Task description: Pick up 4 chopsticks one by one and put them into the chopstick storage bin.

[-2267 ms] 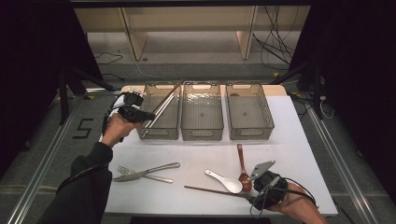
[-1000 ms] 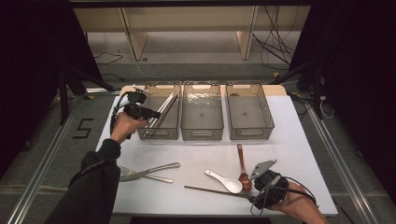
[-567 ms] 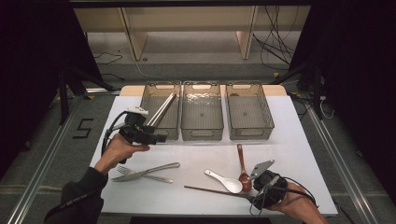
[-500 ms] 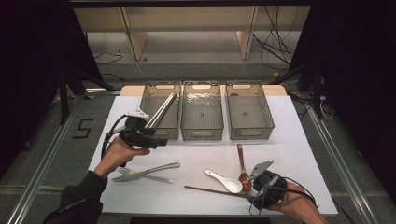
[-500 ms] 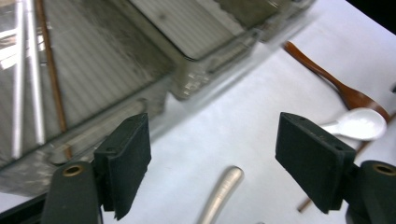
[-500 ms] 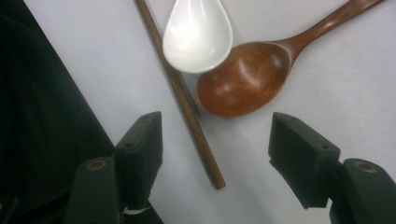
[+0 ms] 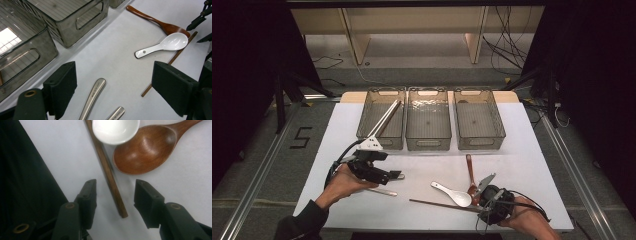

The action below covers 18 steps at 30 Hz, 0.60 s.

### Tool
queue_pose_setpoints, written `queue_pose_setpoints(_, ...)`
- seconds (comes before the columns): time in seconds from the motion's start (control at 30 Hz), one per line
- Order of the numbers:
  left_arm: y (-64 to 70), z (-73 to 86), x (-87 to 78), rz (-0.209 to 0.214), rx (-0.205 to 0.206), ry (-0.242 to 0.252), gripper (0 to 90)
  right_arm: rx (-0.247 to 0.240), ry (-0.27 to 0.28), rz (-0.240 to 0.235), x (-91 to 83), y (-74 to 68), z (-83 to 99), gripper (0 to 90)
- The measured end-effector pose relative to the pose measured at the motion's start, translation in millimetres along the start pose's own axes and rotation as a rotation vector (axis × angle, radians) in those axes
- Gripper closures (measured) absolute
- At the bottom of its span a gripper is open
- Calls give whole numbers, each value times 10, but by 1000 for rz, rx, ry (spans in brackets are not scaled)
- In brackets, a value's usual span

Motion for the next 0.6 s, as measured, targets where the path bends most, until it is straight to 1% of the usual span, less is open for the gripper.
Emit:
queue_pose_setpoints(0.13,12,35,3,-4,-3,-10,195,-6,-27,-1,16,13,0,621)
queue_pose_setpoints(0.23,30,31,-5,-2,-3,-3,194,-25,-43,-8,35,8,-12,666)
queue_pose_setpoints(0.37,4,60,12,1,-13,-17,194,-52,-74,-8,52,-20,-15,714)
queue_pose_setpoints(0.43,7,65,17,-1,-10,-22,194,-62,-78,-18,57,-33,-19,739)
queue_pose_setpoints(0.5,23,58,20,4,-10,-22,194,-84,-80,-19,53,-55,-22,784)
queue_pose_setpoints(0.57,33,65,28,14,-6,-29,195,-128,-90,-2,53,-86,-21,820)
queue_pose_setpoints(0.6,35,71,37,14,-10,-33,195,-135,-103,1,49,-100,-17,834)
Point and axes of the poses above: each handheld gripper's, and its own axes: x roughly forward along the jaws, z roughly out of its underside, y roughly to its right, the point moved 10 cm from there along x, roughly forward along the jaws, and after that the axes turned 3 degrees about -y, right-handed, at the moved point
